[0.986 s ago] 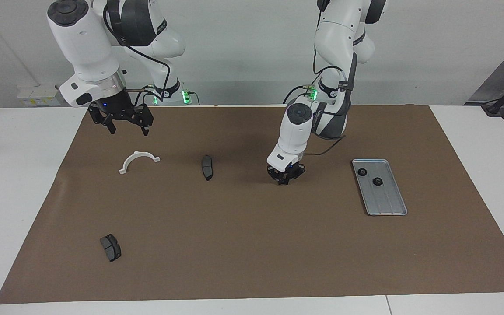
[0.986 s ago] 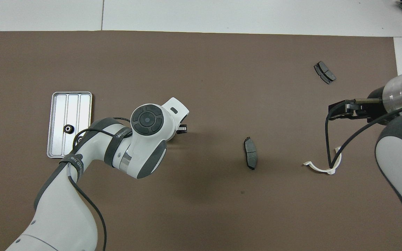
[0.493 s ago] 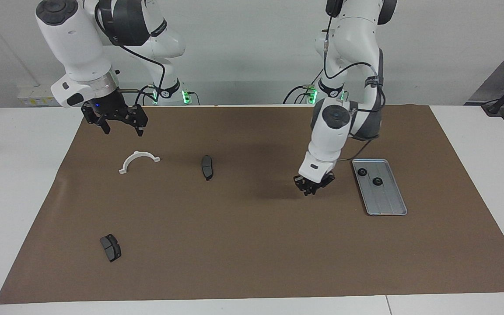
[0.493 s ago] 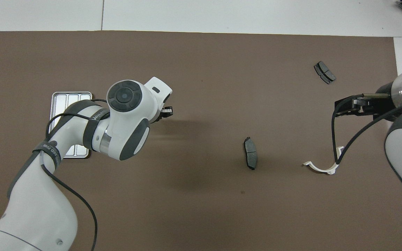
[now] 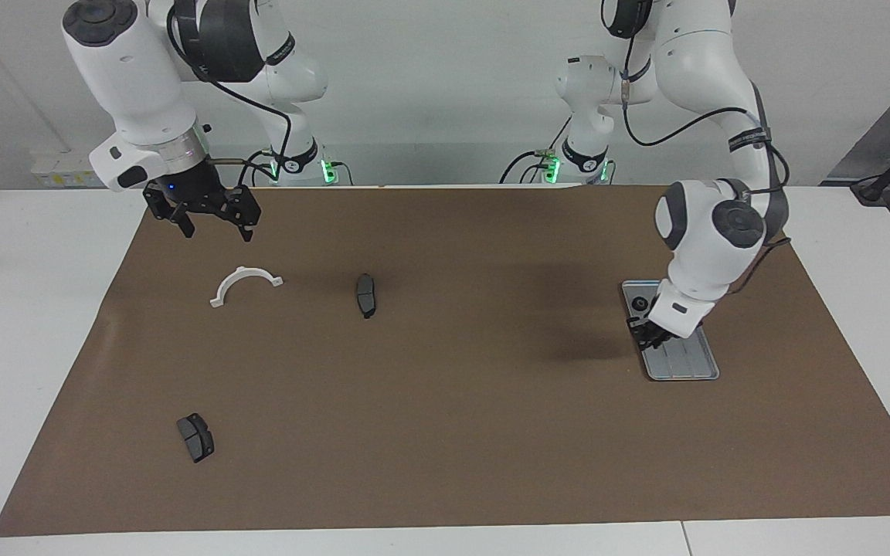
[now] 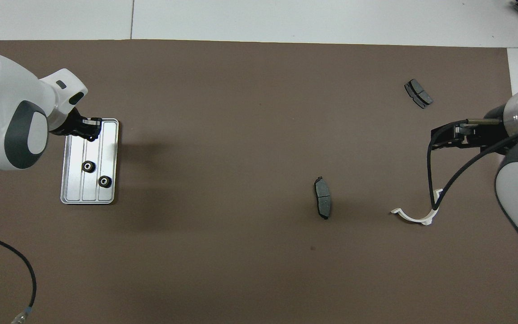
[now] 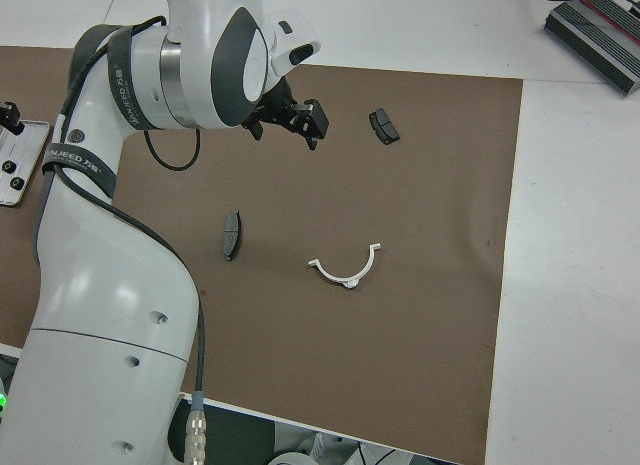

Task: Pick bearing gear from pile to tray

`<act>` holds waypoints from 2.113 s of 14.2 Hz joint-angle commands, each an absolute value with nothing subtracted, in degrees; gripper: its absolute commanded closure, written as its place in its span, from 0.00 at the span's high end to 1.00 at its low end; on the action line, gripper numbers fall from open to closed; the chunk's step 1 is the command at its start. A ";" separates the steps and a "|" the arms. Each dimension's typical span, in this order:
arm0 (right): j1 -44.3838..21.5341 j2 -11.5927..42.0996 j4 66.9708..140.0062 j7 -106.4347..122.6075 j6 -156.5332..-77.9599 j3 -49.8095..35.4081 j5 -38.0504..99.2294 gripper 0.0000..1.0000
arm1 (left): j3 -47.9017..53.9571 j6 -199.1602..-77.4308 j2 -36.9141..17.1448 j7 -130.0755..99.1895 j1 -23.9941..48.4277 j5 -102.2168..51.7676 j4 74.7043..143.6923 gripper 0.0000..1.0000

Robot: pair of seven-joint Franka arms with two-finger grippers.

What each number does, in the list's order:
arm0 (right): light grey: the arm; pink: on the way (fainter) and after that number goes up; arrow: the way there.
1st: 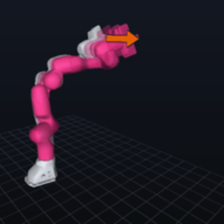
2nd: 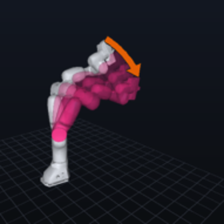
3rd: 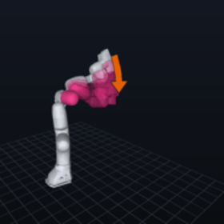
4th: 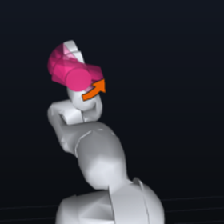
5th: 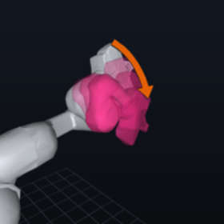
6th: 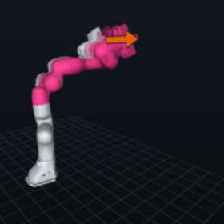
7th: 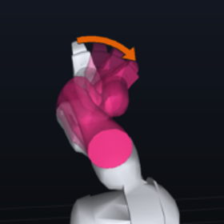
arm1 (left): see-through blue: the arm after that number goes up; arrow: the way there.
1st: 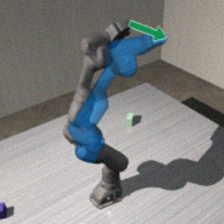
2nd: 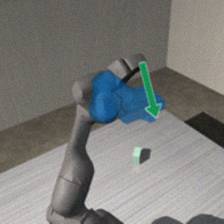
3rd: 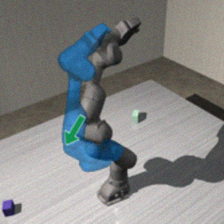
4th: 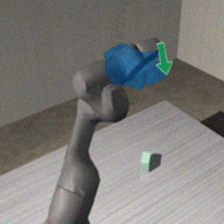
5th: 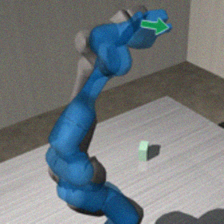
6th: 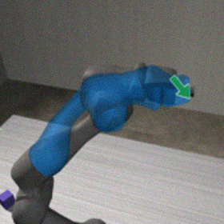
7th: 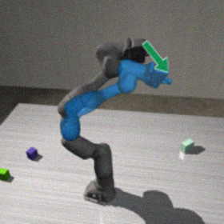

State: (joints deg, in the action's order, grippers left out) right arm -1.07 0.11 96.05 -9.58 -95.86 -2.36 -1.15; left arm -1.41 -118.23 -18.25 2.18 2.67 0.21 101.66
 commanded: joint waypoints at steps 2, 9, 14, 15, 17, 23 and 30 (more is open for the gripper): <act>-0.35 0.53 95.10 -8.61 -94.75 -2.99 -0.53 1.00 | -0.79 -117.77 -13.72 10.00 -0.43 0.35 109.14 0.07; -0.26 0.53 95.10 -8.61 -94.83 -2.99 -0.53 1.00 | -0.88 -121.19 -10.46 18.63 -4.39 0.35 118.03 0.24; -0.26 0.62 95.10 -8.61 -94.83 -2.99 -0.53 1.00 | -0.97 -125.07 -9.58 18.63 -4.48 0.35 121.55 0.61; -0.26 0.53 95.10 -8.61 -94.83 -2.99 -0.53 1.00 | -0.97 -125.24 -9.67 18.63 -4.48 0.35 121.29 0.75; -0.26 0.53 95.10 -8.61 -94.83 -2.99 -0.53 1.00 | -0.88 -125.16 -10.10 18.02 -4.22 0.35 119.11 0.86; -0.26 0.53 95.10 -8.61 -94.83 -2.99 -0.53 1.00 | -0.26 -108.49 -12.57 9.78 -0.89 0.00 98.04 0.87; -0.26 0.53 95.10 -8.61 -94.83 -2.99 -0.53 1.00 | -0.35 -89.22 -12.84 3.08 1.67 -1.85 81.74 0.87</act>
